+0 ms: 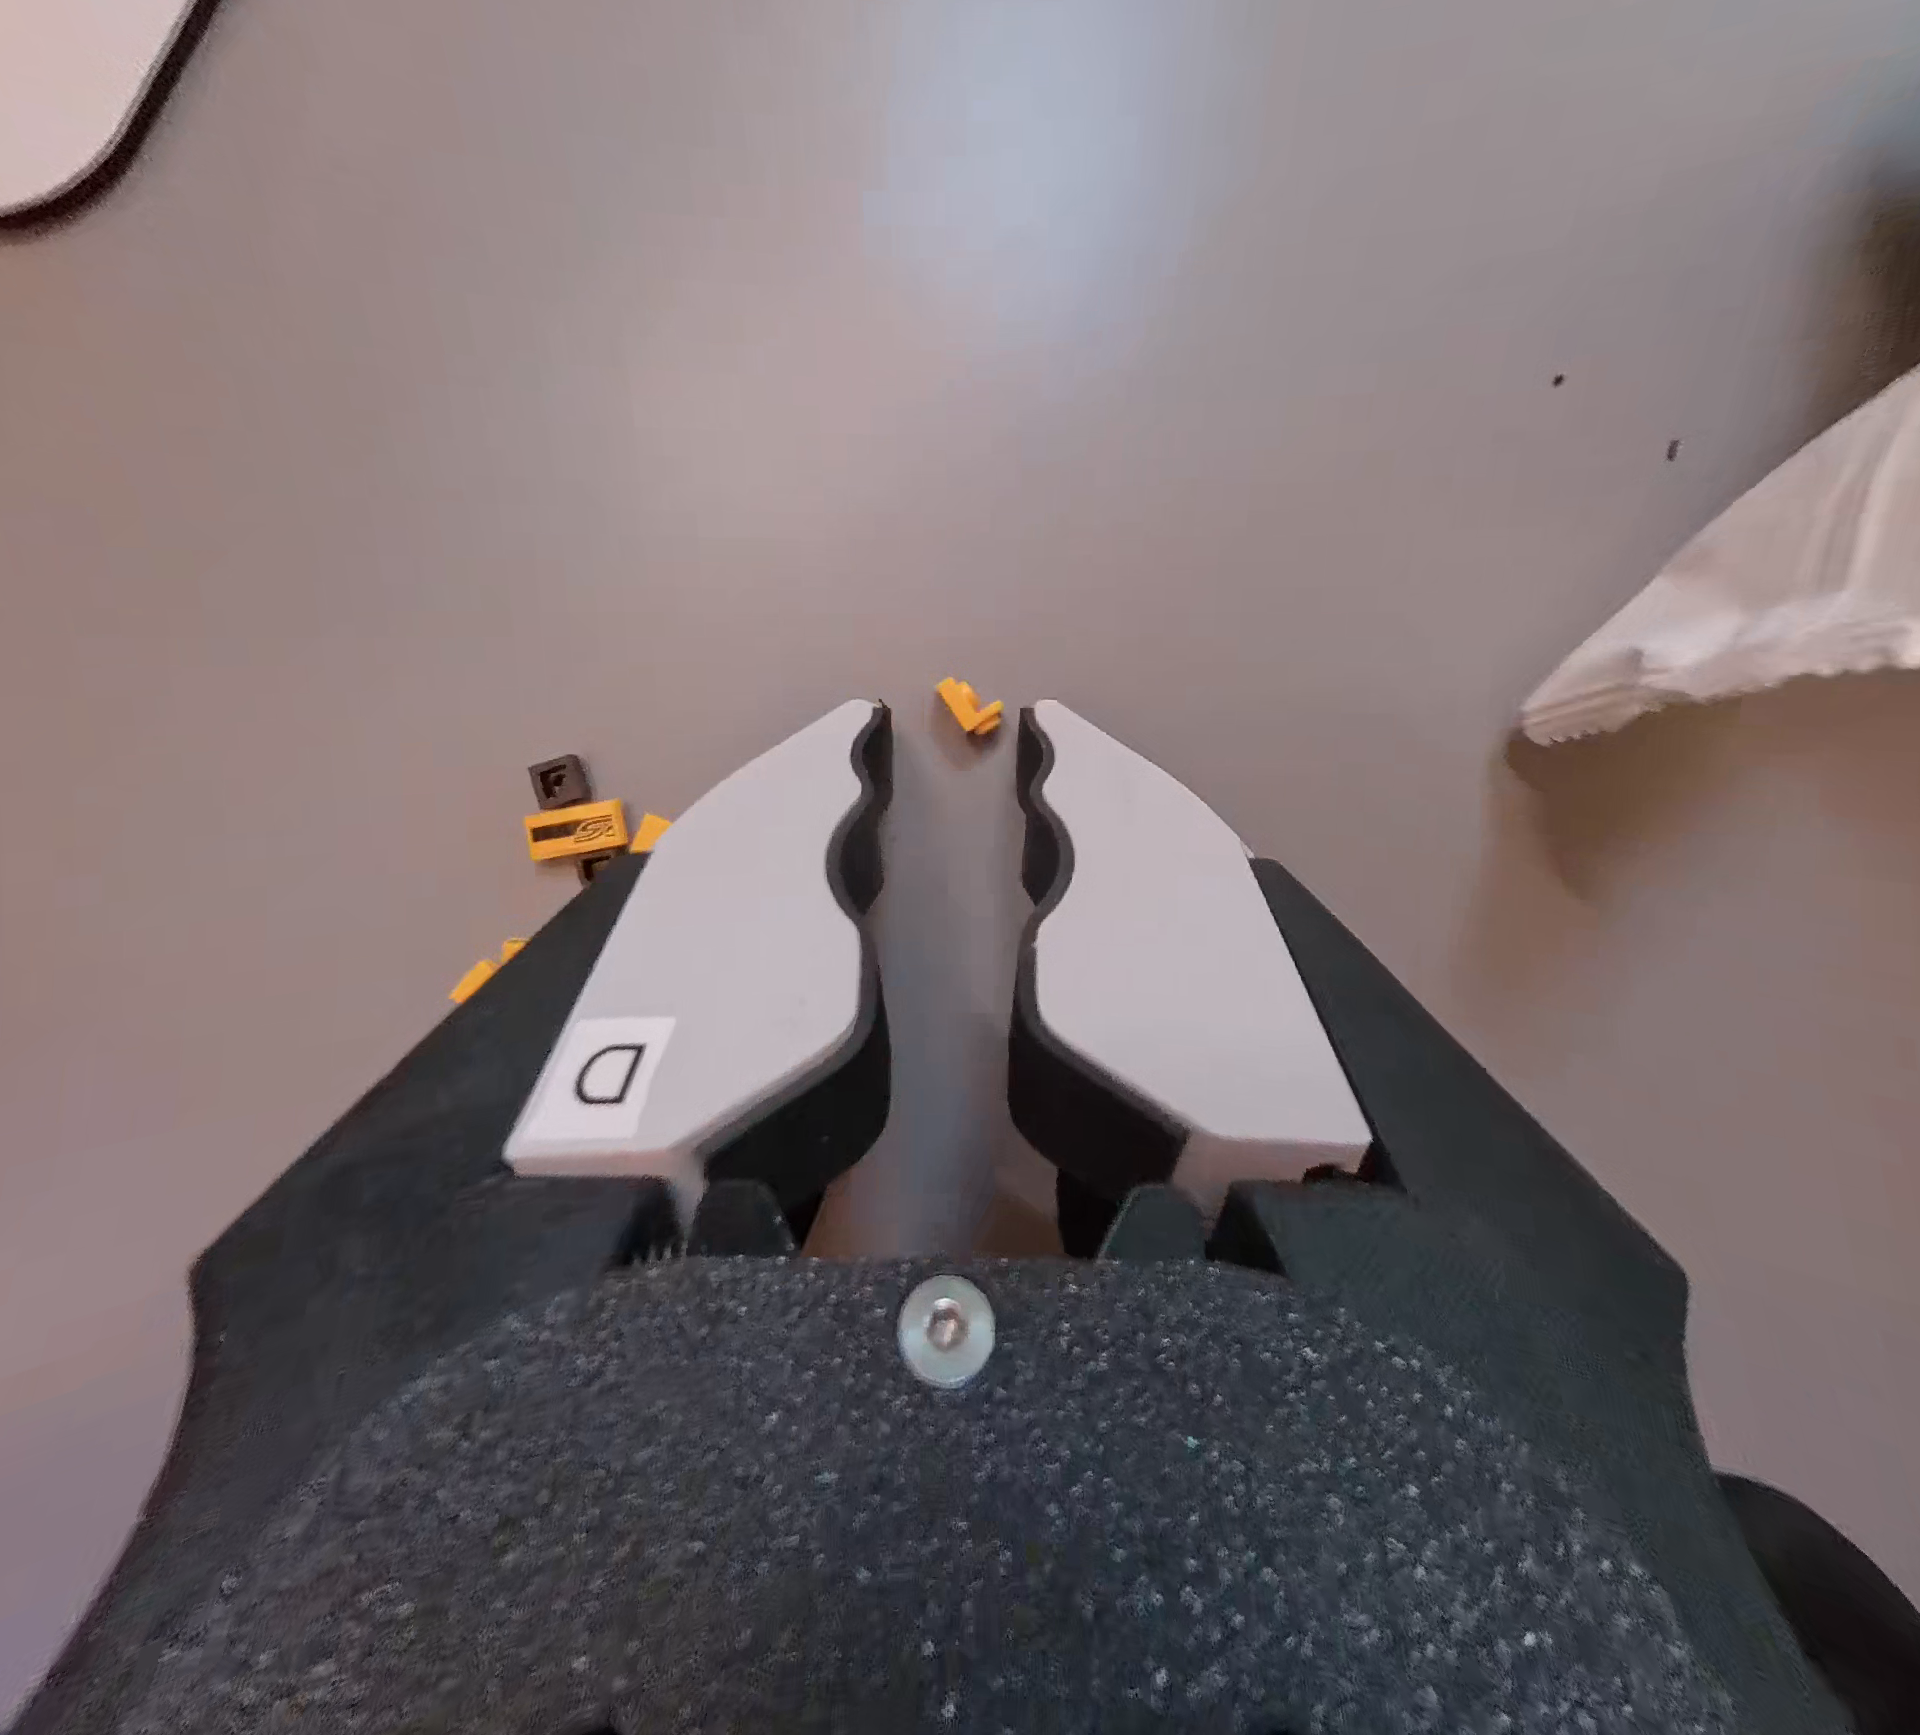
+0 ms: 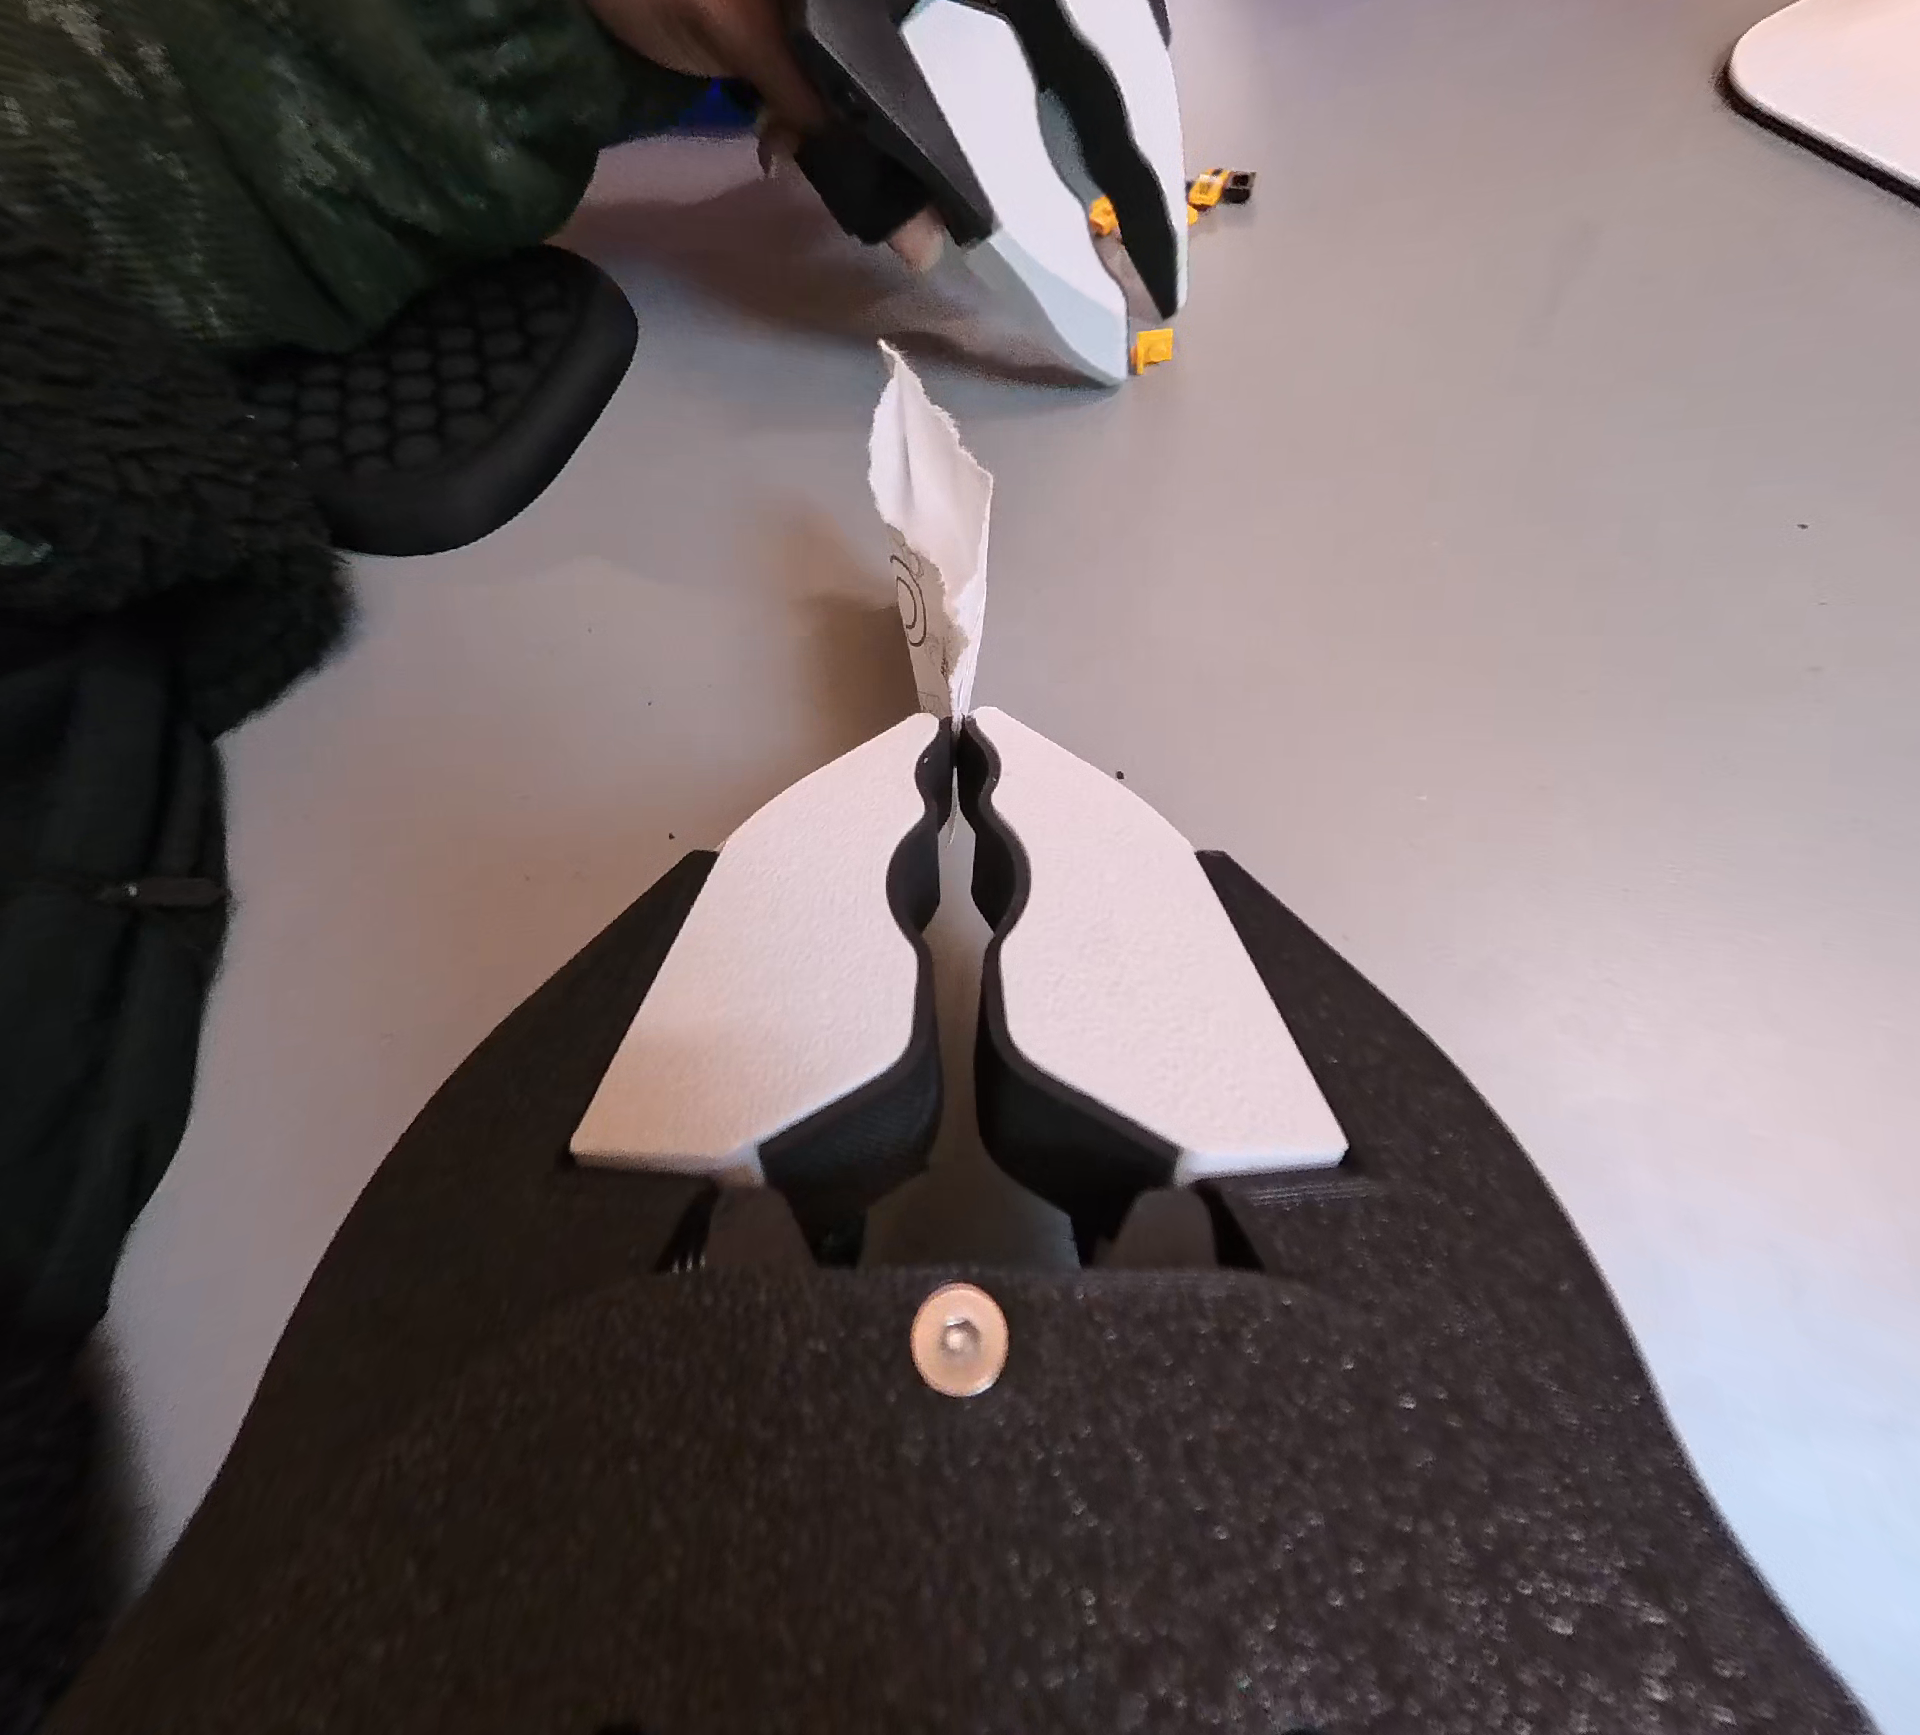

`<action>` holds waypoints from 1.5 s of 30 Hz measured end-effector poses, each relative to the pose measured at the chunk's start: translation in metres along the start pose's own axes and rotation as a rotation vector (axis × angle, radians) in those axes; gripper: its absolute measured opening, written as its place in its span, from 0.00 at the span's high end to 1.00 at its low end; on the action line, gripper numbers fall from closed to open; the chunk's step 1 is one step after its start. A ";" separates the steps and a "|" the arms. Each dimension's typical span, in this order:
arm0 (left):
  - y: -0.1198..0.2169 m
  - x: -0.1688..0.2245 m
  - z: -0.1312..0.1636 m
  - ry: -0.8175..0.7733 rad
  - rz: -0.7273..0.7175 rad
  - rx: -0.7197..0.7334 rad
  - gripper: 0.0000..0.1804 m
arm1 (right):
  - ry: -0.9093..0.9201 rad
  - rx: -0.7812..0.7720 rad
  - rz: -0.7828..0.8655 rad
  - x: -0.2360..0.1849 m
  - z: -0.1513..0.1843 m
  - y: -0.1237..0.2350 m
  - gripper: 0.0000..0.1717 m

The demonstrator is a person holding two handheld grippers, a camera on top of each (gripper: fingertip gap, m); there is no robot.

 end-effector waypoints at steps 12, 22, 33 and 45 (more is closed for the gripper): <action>0.047 0.070 -0.042 -0.278 0.314 0.364 0.96 | -0.004 -0.038 0.019 0.001 0.002 -0.005 1.00; 0.037 0.077 -0.037 -0.367 0.232 0.247 0.86 | -0.009 -0.026 0.008 -0.001 0.002 -0.004 1.00; 0.017 -0.022 0.012 0.130 -0.211 -0.110 0.79 | -0.017 -0.022 0.010 0.001 0.003 -0.001 1.00; 0.023 -0.037 0.020 0.157 -0.214 -0.099 0.83 | -0.030 -0.010 -0.004 0.002 0.003 0.001 1.00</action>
Point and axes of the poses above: each gripper's, where its closed fingertips meet, y back along the fingers, z out of its underside, x = y × z across the jaws, the point moved 9 cm from there along y, back along the fingers, and after that the axes turned 2 degrees about -y, right-handed, at the moved point
